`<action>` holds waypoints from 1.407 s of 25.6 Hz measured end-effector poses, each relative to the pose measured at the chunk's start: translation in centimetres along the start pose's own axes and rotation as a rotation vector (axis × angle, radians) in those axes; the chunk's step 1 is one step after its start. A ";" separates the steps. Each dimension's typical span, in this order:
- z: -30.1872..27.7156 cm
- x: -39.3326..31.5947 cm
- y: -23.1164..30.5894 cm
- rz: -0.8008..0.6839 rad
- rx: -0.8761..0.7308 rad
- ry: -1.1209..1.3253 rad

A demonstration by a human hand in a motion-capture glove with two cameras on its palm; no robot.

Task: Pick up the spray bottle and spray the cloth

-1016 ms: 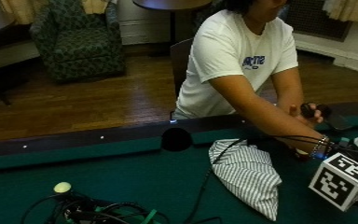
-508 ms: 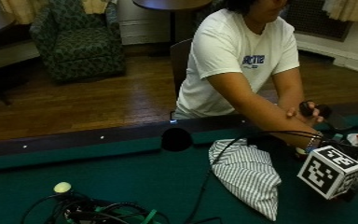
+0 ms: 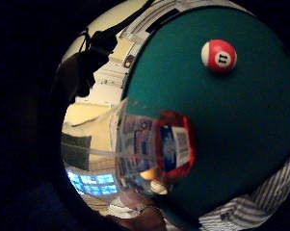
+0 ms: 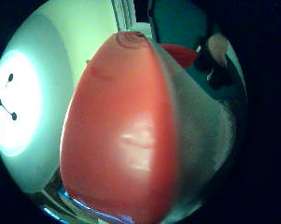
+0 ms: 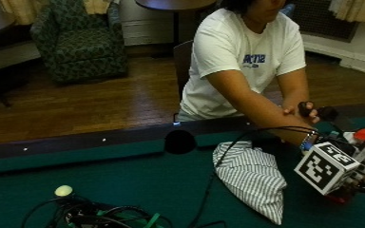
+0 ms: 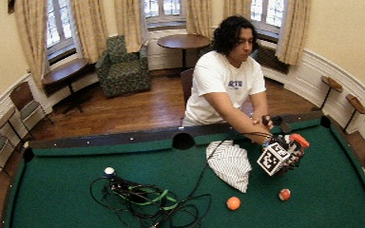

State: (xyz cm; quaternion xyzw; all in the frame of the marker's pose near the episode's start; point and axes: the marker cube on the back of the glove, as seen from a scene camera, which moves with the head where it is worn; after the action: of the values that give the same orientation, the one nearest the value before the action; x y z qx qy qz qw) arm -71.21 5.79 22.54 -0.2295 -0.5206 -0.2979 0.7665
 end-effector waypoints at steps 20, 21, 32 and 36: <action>-7.6 4.4 9.5 0.136 0.074 0.365; -8.4 4.3 10.1 0.141 0.083 0.367; -14.0 2.8 16.4 0.124 0.168 0.528; -15.2 2.7 18.9 0.107 0.166 0.761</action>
State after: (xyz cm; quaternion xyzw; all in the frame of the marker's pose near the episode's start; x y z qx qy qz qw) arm -47.28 8.69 18.95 -0.0666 -0.2088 -0.2782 0.9352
